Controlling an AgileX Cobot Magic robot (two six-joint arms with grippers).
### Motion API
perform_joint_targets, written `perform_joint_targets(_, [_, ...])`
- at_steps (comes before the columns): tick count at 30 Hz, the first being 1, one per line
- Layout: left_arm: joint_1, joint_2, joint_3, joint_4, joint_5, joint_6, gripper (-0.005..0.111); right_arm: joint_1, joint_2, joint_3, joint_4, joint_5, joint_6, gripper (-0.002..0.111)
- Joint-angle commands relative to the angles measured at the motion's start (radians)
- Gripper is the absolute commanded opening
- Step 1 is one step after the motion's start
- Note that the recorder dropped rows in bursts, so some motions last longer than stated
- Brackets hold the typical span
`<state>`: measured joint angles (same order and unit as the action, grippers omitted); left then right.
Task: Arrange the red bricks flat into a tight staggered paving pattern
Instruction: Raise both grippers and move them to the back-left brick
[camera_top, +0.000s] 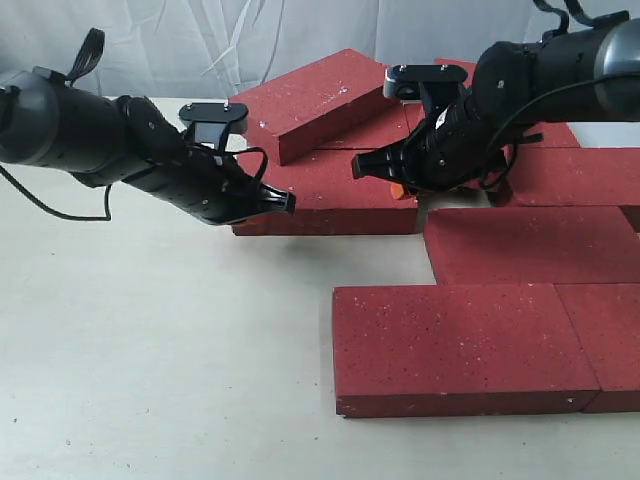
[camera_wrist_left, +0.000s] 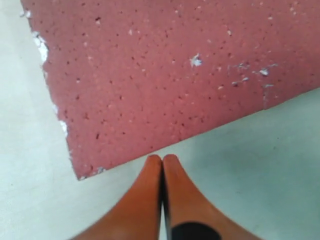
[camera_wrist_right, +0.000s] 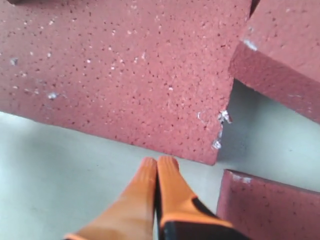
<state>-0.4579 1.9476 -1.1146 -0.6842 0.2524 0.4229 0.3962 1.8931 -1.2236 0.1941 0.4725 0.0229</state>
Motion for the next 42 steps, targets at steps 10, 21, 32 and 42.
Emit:
perform_joint_targets(10, [0.041,-0.182,-0.004,0.079,0.070,0.002,0.000,-0.001,-0.128,0.002,0.001,0.017,0.004,-0.001])
perform_joint_targets(21, [0.249,-0.185,-0.090,0.127,0.246,-0.067,0.000,-0.001,-0.082,-0.113,0.013,0.110,0.004,-0.001])
perform_joint_targets(32, [0.267,0.033,-0.197,0.153,0.274,-0.139,0.000,0.002,-0.017,-0.158,0.016,0.134,0.004,-0.001])
perform_joint_targets(42, [0.265,0.225,-0.336,0.013,0.367,-0.135,0.000,-0.147,-0.124,-0.158,0.055,0.410,-0.008,-0.001])
